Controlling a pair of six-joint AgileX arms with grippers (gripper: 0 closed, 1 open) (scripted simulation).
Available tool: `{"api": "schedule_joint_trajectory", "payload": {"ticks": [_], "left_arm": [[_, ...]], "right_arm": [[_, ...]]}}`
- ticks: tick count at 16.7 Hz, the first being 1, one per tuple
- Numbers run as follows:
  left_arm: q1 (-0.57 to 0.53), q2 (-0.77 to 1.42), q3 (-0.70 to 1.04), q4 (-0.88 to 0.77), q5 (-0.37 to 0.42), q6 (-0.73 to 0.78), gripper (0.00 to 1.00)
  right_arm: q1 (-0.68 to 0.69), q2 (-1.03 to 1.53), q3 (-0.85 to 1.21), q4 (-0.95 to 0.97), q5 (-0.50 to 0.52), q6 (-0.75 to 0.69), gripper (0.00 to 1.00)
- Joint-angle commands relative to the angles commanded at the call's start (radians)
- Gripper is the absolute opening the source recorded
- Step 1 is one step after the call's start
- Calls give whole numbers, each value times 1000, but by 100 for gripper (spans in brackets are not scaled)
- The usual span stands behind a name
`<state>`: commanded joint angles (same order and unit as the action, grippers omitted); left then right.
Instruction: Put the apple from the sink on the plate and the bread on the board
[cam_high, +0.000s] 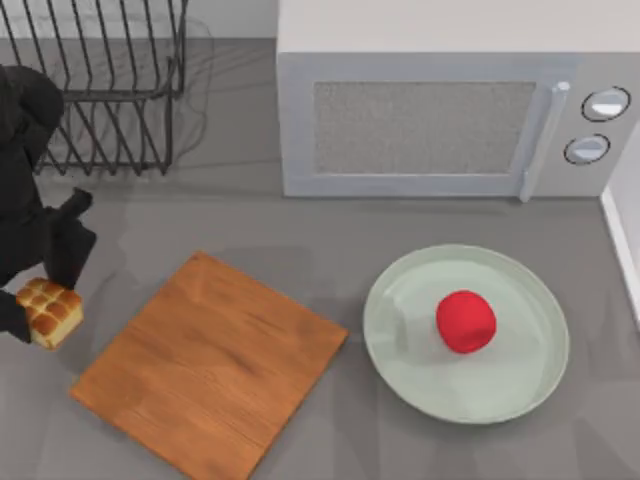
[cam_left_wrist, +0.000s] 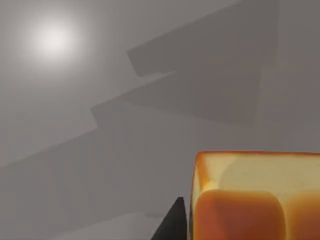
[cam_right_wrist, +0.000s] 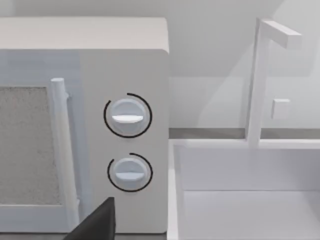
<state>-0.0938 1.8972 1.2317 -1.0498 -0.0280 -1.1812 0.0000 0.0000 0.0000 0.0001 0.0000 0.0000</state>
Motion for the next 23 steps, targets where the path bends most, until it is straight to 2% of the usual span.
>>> {"api": "schedule_joint_trajectory", "payload": {"ticks": [6,12,16,23], "left_arm": [[-213,-25,-20,-6,10,-520,0],[-397,-81,5,2,11,-855,0],[-461,-103,21,6,8,-948,0],[-462,-100,19,7,8,-950,0]], "right_arm": [[0,0,0,0,0,0,100],[0,0,0,0,0,0,100],[0,0,0,0,0,0,100],[0,0,0,0,0,0,100]]}}
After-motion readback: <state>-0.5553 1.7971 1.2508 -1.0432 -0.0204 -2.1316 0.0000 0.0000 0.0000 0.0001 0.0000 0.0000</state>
